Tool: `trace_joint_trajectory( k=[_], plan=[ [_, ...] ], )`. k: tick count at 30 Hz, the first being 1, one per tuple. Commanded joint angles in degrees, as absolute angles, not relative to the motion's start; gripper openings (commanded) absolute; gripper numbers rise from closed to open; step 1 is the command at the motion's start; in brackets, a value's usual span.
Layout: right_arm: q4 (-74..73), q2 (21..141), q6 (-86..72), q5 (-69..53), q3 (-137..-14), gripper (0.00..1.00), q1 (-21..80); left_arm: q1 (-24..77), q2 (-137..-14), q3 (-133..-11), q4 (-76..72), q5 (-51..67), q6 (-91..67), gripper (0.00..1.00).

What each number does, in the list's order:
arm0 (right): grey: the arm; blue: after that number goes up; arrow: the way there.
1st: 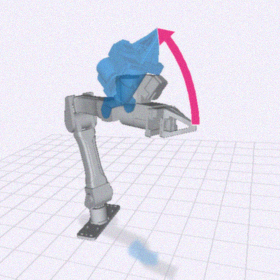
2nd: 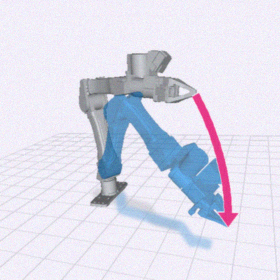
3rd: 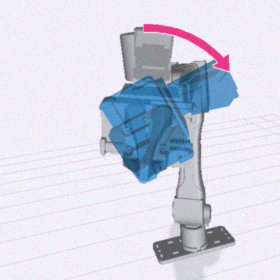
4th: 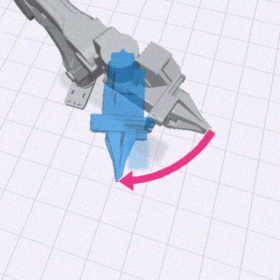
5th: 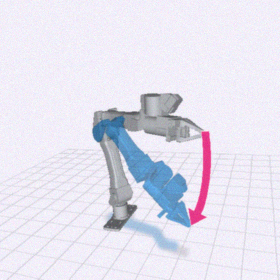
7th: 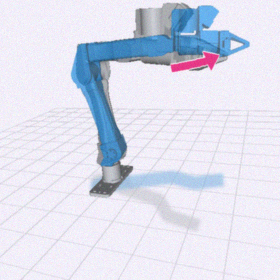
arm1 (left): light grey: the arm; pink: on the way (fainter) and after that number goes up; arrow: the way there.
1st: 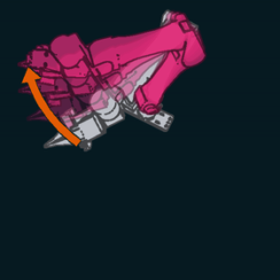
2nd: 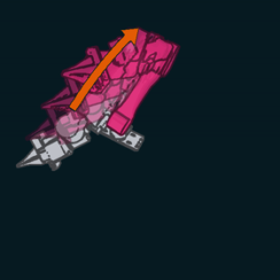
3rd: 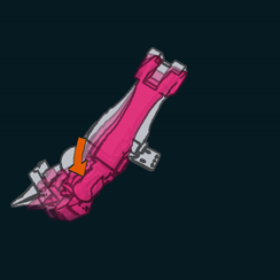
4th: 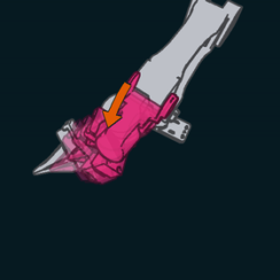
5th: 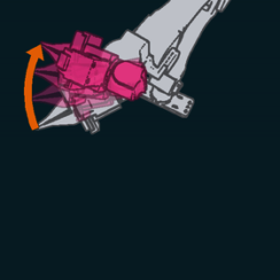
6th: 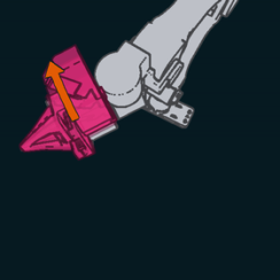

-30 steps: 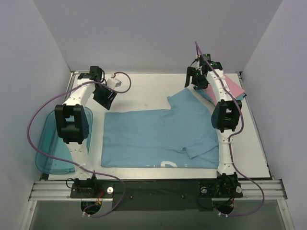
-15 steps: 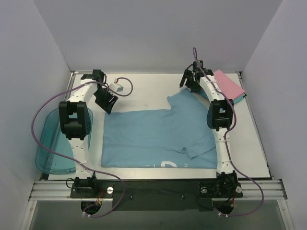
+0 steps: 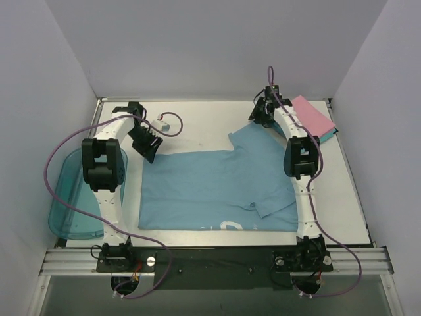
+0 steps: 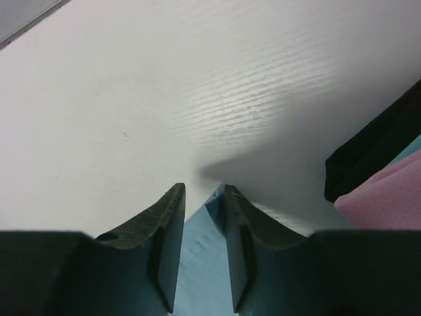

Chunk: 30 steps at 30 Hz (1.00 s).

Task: Fold and stack the t-shirts
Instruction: Grap the side of the flattened tshirt furthest away from the robot with both arms

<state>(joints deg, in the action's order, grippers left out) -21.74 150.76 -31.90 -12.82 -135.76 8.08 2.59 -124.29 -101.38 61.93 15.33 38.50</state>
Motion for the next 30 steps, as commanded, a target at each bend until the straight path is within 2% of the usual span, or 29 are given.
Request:
trace_joint_trajectory(
  k=[1, 2, 3, 5, 6, 17, 22, 24, 26, 28, 30],
  plan=[
    [-21.8, 150.8, -32.9, -15.3, -134.1, 0.17, 7.8, 1.8, -122.4, -103.3, 62.6, 17.5, 41.0, 0.60],
    [-21.8, 150.1, -32.8, -15.6, -134.0, 0.04, 7.7, 1.8, -122.5, -104.6, 63.3, 17.6, 42.3, 0.61],
    [-21.7, 149.8, -32.8, -15.5, -133.7, 0.00, 7.6, 1.6, -122.9, -105.3, 63.7, 17.8, 42.7, 0.61],
    [-21.0, 147.9, -32.6, -16.1, -132.6, 0.00, 7.5, 1.4, -124.4, -108.2, 66.8, 19.4, 45.2, 0.69],
    [-20.1, 146.4, -32.4, -16.9, -132.2, 0.00, 7.3, 1.5, -125.1, -111.0, 70.6, 20.0, 48.2, 0.79],
    [-15.9, 133.2, -29.3, -21.7, -120.9, 0.00, 8.0, 2.0, -134.8, -121.7, 82.1, 20.1, 61.3, 0.80],
    [-15.9, 130.3, -29.5, -23.1, -119.5, 0.00, 8.1, 3.3, -137.5, -122.4, 80.1, 16.5, 59.2, 0.78],
    [-16.0, 129.4, -29.6, -24.0, -119.4, 0.00, 8.1, 3.3, -137.9, -121.9, 76.8, 15.4, 57.2, 0.75],
    [-16.3, 128.2, -29.4, -24.3, -119.0, 0.00, 8.1, 3.6, -138.5, -122.3, 76.7, 14.0, 57.0, 0.67],
    [-16.4, 126.6, -28.8, -24.3, -117.6, 0.00, 8.1, 4.0, -138.9, -121.8, 78.9, 13.5, 57.8, 0.56],
    [-16.5, 124.6, -28.2, -24.3, -115.8, 0.00, 8.1, 4.2, -138.4, -120.6, 81.0, 14.5, 58.9, 0.40]
  ],
)
